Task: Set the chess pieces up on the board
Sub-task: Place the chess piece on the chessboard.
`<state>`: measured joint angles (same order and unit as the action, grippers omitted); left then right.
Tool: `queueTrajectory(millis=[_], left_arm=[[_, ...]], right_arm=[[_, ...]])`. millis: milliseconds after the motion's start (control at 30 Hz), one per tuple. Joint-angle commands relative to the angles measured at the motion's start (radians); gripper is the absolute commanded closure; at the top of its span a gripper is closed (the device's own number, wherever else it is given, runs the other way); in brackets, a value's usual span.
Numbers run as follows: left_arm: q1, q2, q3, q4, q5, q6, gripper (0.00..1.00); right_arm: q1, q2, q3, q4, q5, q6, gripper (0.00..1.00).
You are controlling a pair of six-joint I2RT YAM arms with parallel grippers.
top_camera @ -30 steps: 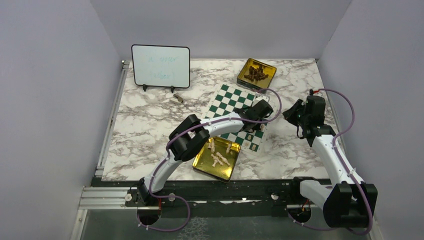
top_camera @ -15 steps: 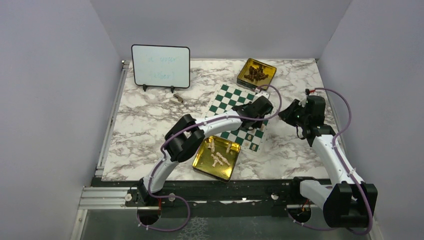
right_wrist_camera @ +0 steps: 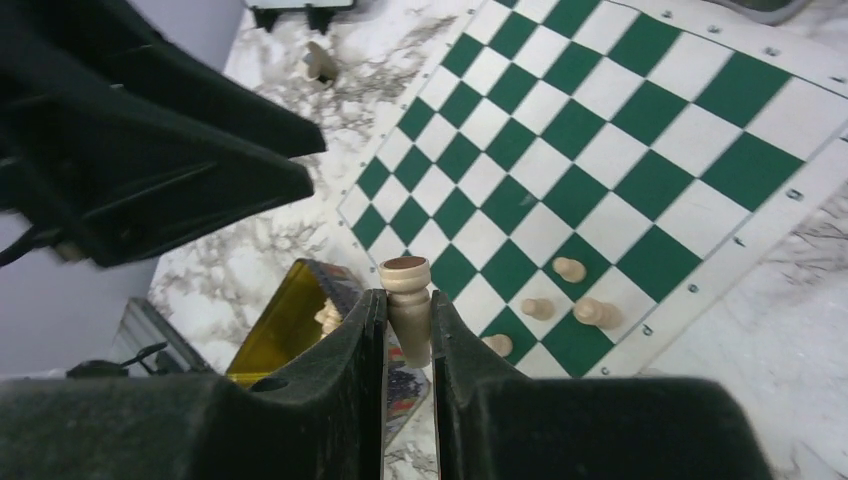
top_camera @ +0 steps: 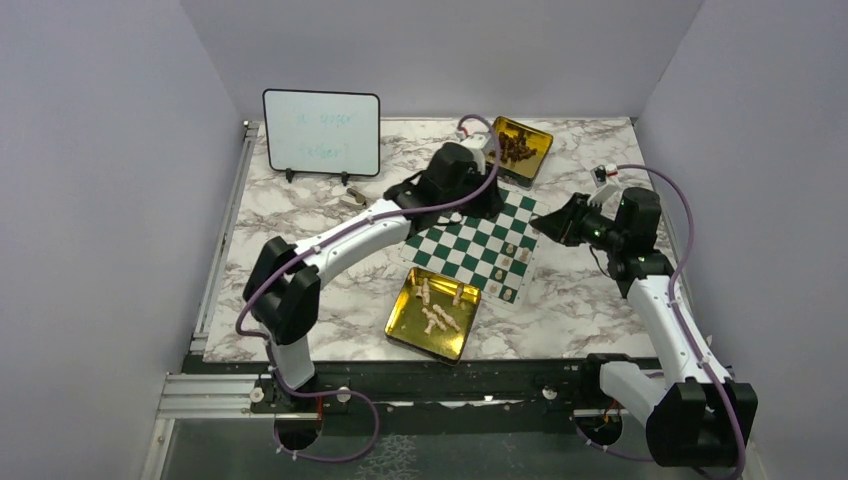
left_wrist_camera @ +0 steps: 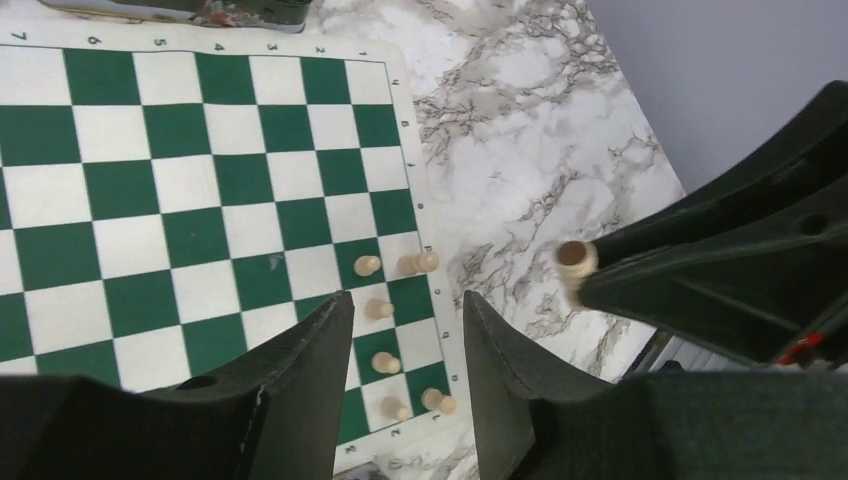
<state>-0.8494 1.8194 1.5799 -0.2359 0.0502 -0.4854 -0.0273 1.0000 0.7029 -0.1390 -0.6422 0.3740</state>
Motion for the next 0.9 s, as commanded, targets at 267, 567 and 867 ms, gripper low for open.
queueTrajectory(millis=[267, 567, 867], left_arm=[[0.130, -0.387, -0.556, 0.477, 0.484, 0.496, 0.50], [0.097, -0.628, -0.725, 0.397, 0.575, 1.012, 0.38], [0.050, -0.686, -0.766, 0.227, 0.582, 1.339, 0.37]], right_arm=[[0.010, 0.025, 0.052, 0.085, -0.322, 0.112, 0.85], [0.154, 0.138, 0.105, 0.035, -0.379, 0.098, 0.84], [0.312, 0.200, 0.098, 0.101, -0.387, 0.140, 0.84]])
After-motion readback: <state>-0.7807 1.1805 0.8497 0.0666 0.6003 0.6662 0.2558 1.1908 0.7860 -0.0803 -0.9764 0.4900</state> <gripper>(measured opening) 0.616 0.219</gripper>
